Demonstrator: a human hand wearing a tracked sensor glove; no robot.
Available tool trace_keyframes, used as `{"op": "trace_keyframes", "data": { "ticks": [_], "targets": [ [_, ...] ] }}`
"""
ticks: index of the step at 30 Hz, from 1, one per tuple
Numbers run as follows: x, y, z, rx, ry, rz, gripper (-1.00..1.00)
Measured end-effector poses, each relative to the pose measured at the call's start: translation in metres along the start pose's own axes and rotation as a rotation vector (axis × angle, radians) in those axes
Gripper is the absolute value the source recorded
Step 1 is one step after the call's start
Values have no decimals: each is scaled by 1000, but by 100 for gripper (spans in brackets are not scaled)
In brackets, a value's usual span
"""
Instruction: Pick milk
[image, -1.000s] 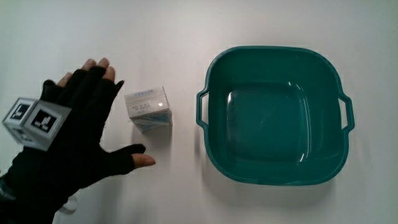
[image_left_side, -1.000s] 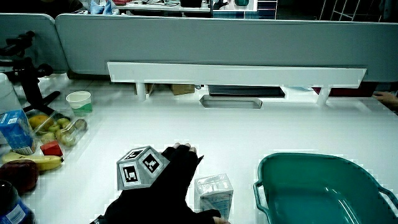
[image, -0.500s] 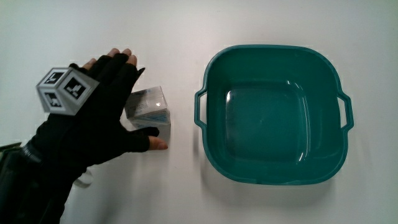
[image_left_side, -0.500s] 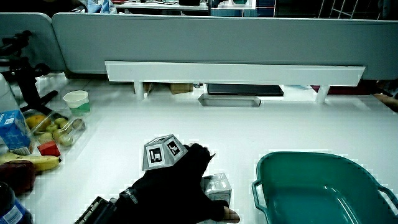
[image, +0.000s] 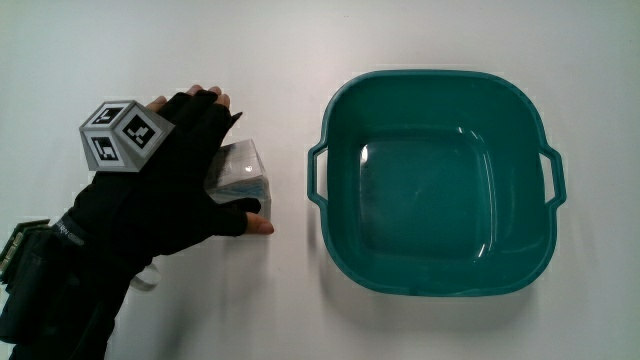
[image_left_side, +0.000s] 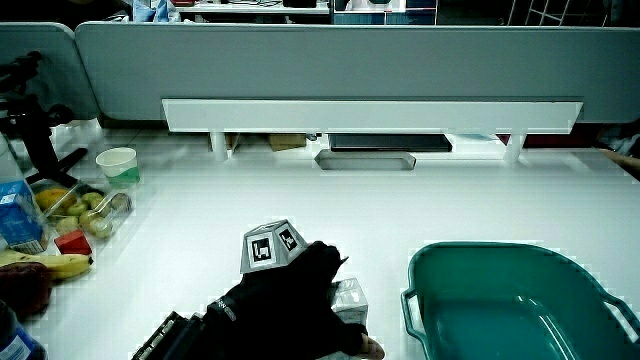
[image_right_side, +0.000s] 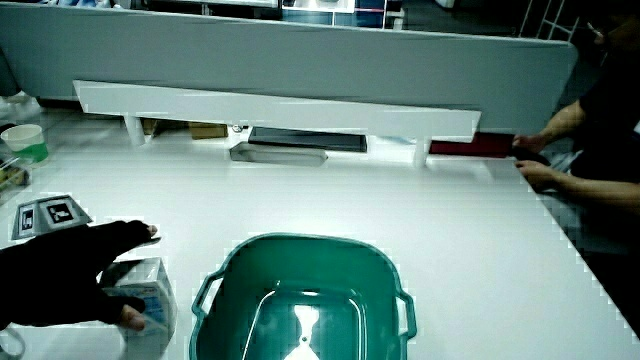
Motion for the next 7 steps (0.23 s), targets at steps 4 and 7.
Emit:
{"op": "trace_keyframes", "data": {
  "ticks": [4,7],
  "targets": [
    [15,0,8,24,-10,-40,100],
    [19,4,6,57,-131,-99,100]
  ]
}}
